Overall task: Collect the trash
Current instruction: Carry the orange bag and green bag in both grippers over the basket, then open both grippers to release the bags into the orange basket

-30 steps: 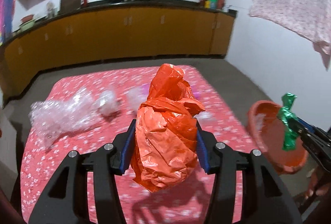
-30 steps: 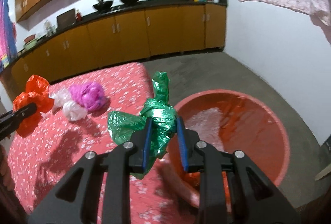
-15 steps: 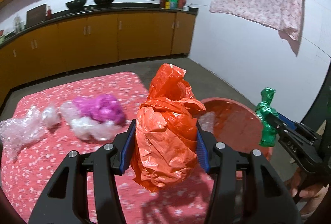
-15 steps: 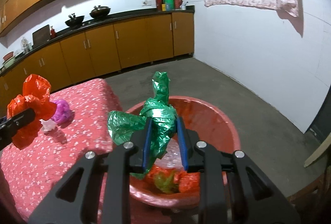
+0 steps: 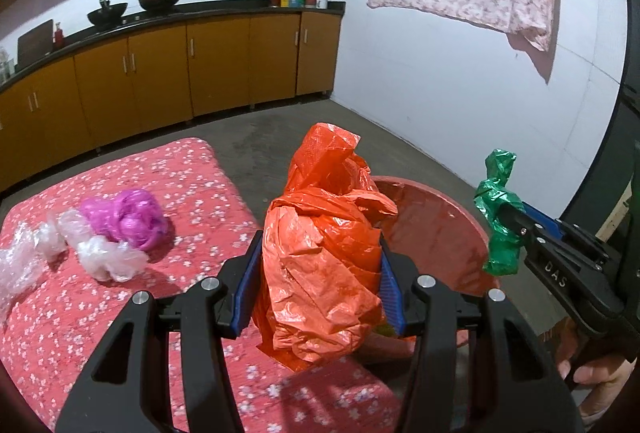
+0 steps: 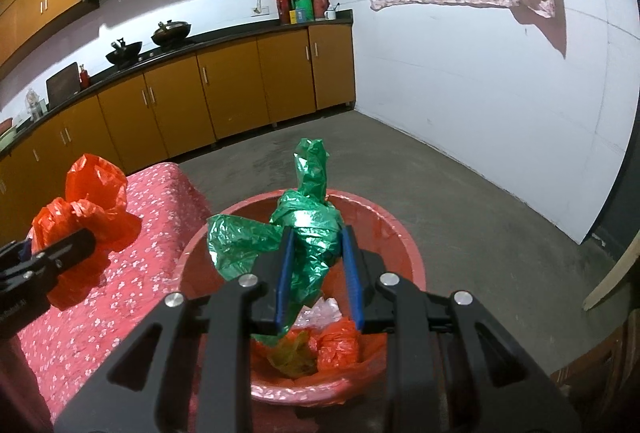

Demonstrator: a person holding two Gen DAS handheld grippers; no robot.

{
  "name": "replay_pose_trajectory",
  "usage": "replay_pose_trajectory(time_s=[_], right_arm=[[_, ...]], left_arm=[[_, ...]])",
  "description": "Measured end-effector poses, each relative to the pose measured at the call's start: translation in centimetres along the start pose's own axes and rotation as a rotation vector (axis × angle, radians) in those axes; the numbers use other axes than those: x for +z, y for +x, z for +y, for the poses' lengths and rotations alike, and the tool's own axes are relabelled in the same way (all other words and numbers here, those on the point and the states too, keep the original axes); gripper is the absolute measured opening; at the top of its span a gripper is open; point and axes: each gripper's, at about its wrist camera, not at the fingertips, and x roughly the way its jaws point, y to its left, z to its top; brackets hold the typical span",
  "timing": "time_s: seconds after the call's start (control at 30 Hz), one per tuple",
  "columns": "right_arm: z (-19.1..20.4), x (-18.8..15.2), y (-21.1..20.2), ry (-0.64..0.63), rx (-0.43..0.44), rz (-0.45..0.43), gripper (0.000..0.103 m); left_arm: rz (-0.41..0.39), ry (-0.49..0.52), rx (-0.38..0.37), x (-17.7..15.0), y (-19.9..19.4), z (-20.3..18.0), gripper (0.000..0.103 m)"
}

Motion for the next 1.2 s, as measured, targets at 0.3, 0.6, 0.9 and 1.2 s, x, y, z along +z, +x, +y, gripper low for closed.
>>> replay_pose_trajectory(time_s=[0.3, 0.6, 0.9, 1.2], right_arm=[[-1.6, 0.1, 0.7, 0.033, -0.002, 0.005, 0.024], [-2.1, 0.1, 1.1, 0.05, 0.011, 0.007, 0.024], [-2.6, 0.0, 2.0, 0.068, 0.018, 0.022, 0.024], [-2.7, 0.5, 2.7, 0.087, 0.071, 0.014, 0.027]], left_arm=[[0.022, 0.03, -0.026, 0.2, 1.6, -1.9, 0.052], [0.041, 0.036, -0.059, 0.8, 3.6, -3.1, 0.052], [0.055, 0.057, -0.07, 1.3, 5.0, -4.1, 0.052], [0.07, 0.056, -0.076, 1.6, 6.1, -4.5, 0.054]])
